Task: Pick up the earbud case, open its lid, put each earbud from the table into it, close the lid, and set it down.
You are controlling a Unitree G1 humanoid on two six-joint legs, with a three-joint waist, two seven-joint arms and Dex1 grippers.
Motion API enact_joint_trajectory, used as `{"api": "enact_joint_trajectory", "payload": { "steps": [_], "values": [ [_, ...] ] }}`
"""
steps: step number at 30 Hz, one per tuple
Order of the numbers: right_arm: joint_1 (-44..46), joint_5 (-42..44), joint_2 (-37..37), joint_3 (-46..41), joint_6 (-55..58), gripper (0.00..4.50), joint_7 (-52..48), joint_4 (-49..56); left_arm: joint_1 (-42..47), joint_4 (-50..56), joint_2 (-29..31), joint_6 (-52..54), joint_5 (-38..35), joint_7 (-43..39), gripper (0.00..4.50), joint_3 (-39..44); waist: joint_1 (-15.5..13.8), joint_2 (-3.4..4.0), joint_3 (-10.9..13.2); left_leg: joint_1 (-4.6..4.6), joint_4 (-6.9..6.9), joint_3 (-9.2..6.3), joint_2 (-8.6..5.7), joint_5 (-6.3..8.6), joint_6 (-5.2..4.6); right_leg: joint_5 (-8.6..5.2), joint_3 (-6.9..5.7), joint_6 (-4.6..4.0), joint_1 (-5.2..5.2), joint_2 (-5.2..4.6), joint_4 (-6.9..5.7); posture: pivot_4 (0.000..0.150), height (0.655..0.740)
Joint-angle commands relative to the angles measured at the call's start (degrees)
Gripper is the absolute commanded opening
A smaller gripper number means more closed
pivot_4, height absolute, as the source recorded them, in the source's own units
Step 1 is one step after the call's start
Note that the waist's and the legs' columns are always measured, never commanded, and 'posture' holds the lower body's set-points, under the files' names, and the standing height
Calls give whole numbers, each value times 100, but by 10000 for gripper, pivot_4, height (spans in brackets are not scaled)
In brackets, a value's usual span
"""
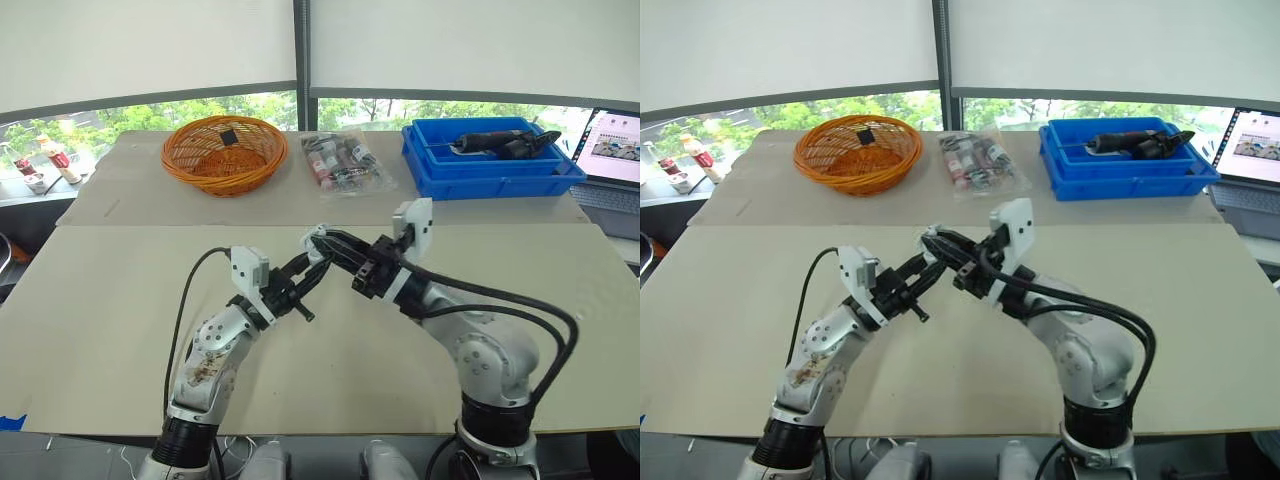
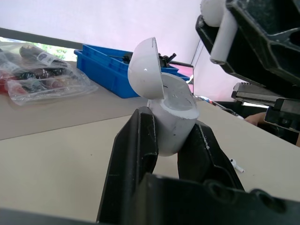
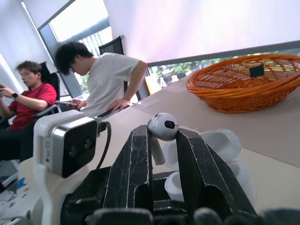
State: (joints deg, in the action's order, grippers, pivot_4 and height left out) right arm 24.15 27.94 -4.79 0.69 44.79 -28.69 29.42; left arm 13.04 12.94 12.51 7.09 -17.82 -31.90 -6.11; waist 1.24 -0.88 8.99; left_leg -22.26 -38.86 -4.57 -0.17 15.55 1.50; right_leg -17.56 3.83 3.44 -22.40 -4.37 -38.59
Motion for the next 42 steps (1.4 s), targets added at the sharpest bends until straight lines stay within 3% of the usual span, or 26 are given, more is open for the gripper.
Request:
{"api": "enact_joint_trajectory", "payload": {
  "steps": [1, 24, 42],
  "values": [
    [-31, -125, 29, 143, -527, 3818, 110, -60, 60, 237, -26, 29, 17, 69, 5794, -15, -1, 0, 0, 0, 0, 0, 0, 0, 1, 0, 0, 0, 0, 0, 0, 1500, 7400],
    [-515, -1159, -218, 1015, -1857, 3818, 487, -645, 79, 412, 61, 118, 145, 163, 5794, -110, 5, 0, 0, 1, 3, -1, 1, 0, 1, 0, 1, 0, 0, 2, 3, 1500, 7400],
    [-641, -1704, -259, 1500, -1957, 3818, 613, -740, 166, 287, 17, -104, 724, 266, 5795, -205, 1, 0, 0, 1, 3, -1, 1, 0, 1, 0, 0, 0, 0, 1, 4, 1500, 7400]
  ]
}}
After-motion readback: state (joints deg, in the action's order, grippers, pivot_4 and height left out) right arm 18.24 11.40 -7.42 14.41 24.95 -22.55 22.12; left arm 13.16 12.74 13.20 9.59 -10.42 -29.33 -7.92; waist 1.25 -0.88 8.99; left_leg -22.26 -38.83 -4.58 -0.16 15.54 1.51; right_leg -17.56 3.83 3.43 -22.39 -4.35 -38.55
